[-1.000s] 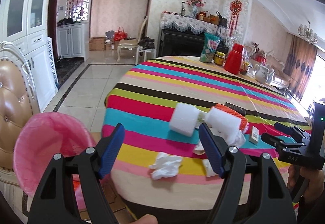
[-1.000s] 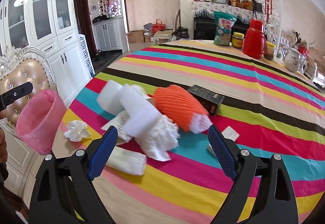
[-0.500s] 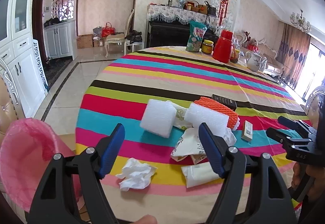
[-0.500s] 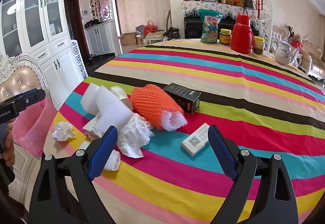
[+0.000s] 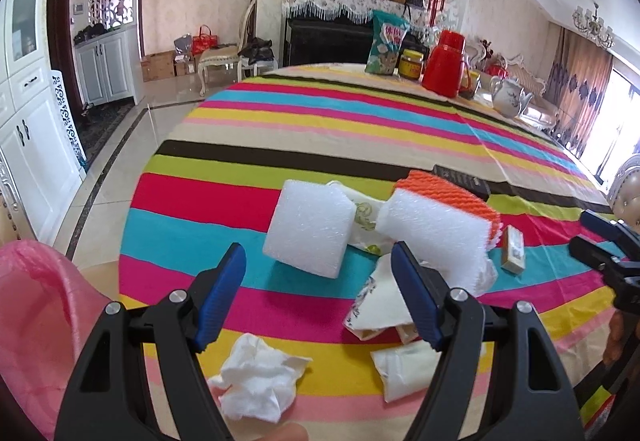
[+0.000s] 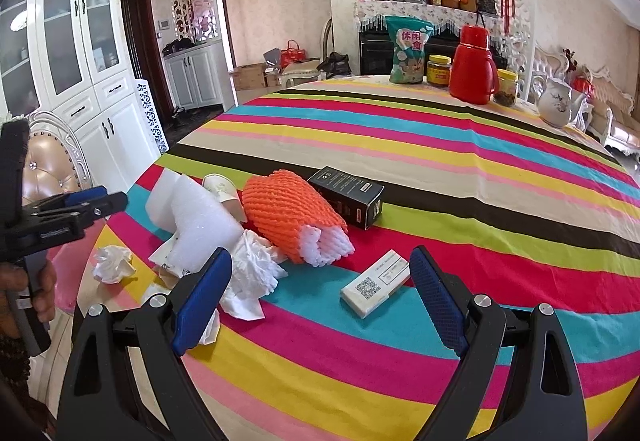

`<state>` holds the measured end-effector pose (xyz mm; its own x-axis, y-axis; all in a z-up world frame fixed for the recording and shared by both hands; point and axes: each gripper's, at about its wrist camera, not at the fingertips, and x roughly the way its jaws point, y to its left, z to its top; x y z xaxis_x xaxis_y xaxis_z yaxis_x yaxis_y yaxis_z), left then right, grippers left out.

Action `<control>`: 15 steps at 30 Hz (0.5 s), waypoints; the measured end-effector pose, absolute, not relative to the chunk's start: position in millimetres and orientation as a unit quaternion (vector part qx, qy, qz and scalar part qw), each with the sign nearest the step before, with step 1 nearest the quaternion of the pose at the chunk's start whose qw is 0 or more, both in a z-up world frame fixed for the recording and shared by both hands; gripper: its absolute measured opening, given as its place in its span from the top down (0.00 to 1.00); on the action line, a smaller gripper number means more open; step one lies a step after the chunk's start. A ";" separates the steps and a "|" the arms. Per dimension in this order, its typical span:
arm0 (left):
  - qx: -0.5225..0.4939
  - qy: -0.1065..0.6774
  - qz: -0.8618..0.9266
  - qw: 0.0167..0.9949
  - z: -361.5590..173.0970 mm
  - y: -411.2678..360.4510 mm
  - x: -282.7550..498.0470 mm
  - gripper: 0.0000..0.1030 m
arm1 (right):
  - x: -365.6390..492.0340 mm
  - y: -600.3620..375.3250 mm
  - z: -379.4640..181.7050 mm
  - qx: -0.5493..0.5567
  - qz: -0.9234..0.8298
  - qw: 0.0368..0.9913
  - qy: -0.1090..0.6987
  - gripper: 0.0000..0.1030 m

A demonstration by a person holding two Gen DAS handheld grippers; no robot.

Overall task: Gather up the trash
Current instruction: 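Grasp the white foam block with the left tool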

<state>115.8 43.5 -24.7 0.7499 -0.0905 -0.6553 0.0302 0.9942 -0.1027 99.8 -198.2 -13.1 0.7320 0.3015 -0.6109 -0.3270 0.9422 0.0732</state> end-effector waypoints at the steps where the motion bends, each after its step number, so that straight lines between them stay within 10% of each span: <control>1: -0.042 0.358 -0.033 0.932 -29.2 45.3 121.6 0.30 | 101.0 -197.8 -13.2 -0.020 0.169 0.930 0.325 0.18; 15: -0.031 0.394 -0.049 0.917 -60.4 56.0 170.3 0.31 | 110.8 -186.2 -14.6 -0.028 0.178 0.927 0.329 0.18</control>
<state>170.3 56.0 -60.4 0.6840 -0.1144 -0.7204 0.0650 0.9933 -0.0960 110.8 -186.2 -14.6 0.7199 0.3104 -0.6208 -0.3479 0.9353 0.0643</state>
